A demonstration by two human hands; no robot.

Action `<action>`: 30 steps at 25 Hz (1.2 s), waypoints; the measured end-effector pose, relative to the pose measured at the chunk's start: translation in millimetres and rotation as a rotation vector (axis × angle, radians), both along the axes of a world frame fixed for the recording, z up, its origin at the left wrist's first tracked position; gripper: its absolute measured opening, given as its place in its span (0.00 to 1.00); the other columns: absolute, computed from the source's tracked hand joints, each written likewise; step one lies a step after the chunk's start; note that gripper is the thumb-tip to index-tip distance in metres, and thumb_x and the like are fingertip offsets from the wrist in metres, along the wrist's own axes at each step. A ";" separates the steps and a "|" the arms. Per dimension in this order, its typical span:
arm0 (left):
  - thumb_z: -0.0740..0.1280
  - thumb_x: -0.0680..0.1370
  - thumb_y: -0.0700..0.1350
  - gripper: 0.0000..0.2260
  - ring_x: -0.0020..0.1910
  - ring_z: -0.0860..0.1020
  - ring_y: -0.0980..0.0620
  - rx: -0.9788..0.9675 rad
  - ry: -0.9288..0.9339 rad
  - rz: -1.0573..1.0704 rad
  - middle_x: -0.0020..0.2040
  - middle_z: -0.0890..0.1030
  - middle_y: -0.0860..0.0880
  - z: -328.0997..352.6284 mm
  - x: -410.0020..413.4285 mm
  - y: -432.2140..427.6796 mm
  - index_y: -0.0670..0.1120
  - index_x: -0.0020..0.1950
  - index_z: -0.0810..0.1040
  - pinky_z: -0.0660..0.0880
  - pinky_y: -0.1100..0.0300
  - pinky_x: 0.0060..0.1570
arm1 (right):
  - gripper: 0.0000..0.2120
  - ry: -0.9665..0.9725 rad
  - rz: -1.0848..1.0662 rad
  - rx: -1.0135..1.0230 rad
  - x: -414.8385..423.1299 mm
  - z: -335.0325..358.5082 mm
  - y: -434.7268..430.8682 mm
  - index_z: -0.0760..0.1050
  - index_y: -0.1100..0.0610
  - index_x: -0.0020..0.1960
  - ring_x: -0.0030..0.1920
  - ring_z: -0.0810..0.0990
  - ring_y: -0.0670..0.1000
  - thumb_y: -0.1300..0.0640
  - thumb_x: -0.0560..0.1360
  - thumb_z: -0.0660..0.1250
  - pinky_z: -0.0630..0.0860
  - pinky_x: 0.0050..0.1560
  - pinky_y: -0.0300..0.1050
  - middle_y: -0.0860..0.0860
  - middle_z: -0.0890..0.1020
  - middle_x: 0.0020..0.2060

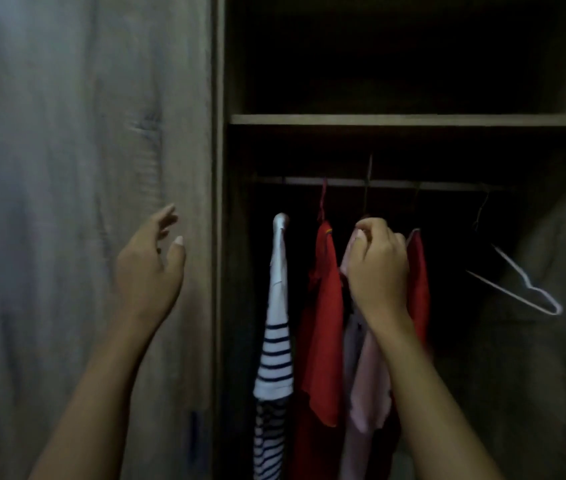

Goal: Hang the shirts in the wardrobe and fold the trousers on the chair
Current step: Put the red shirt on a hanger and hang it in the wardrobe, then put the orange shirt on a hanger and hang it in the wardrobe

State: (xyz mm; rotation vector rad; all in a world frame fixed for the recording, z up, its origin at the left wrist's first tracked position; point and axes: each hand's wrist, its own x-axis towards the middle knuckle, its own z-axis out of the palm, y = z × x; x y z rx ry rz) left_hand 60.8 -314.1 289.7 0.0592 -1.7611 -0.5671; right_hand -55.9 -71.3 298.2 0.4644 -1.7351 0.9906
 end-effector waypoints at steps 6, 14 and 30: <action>0.60 0.79 0.44 0.10 0.48 0.79 0.60 0.150 -0.007 0.059 0.50 0.82 0.52 -70.0 122.1 -33.7 0.49 0.60 0.75 0.75 0.66 0.48 | 0.06 -0.048 0.345 -0.093 103.6 -80.3 -105.1 0.77 0.61 0.50 0.43 0.77 0.56 0.65 0.75 0.62 0.63 0.43 0.35 0.56 0.81 0.40; 0.60 0.78 0.47 0.11 0.45 0.80 0.62 0.422 -0.173 0.302 0.46 0.83 0.56 -200.5 274.9 -95.5 0.53 0.59 0.75 0.75 0.65 0.44 | 0.07 -0.513 0.792 0.059 232.8 -218.8 -233.6 0.77 0.57 0.51 0.45 0.78 0.54 0.64 0.76 0.64 0.69 0.46 0.39 0.56 0.81 0.43; 0.65 0.76 0.37 0.11 0.43 0.79 0.45 1.102 -0.731 0.895 0.48 0.80 0.46 -495.4 374.8 -213.4 0.44 0.58 0.76 0.71 0.58 0.40 | 0.04 -1.368 1.159 0.800 300.1 -476.3 -422.6 0.74 0.55 0.50 0.44 0.75 0.44 0.61 0.78 0.61 0.69 0.39 0.31 0.46 0.77 0.44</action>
